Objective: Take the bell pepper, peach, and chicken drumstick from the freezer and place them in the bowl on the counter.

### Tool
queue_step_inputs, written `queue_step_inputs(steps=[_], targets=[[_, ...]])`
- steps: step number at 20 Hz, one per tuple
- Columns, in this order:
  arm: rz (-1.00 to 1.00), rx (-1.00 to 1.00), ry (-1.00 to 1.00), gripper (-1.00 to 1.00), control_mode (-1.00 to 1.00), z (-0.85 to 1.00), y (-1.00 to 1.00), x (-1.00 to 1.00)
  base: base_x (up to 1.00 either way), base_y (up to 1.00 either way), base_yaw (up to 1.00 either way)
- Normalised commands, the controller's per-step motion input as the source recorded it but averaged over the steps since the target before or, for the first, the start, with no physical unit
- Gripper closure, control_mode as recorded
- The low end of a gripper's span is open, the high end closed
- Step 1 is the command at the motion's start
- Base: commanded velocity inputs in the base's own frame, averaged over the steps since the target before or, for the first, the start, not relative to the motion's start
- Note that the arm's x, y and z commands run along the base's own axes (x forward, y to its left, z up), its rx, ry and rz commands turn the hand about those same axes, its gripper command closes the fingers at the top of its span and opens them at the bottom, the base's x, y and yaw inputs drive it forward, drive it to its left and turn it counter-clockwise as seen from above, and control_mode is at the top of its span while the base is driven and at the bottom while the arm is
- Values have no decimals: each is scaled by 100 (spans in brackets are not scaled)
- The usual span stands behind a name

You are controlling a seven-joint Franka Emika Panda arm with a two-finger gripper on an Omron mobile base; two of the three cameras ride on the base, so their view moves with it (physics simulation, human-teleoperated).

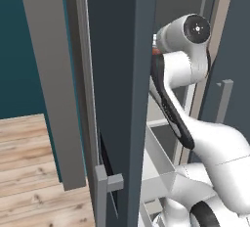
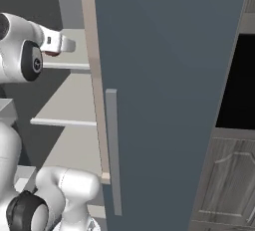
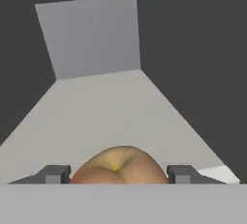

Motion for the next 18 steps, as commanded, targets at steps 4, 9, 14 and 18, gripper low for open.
queue_step_inputs(steps=[4,9,14,18], targets=[[-16,8,29,100,-100,-55,-76,-100,0,0,0],[-15,7,28,100,-100,-70,-65,-100,0,0,0],[0,0,0,100,100,0,0,0,-100,-60,-4],[0,0,0,100,100,0,0,0,-100,-19,0]])
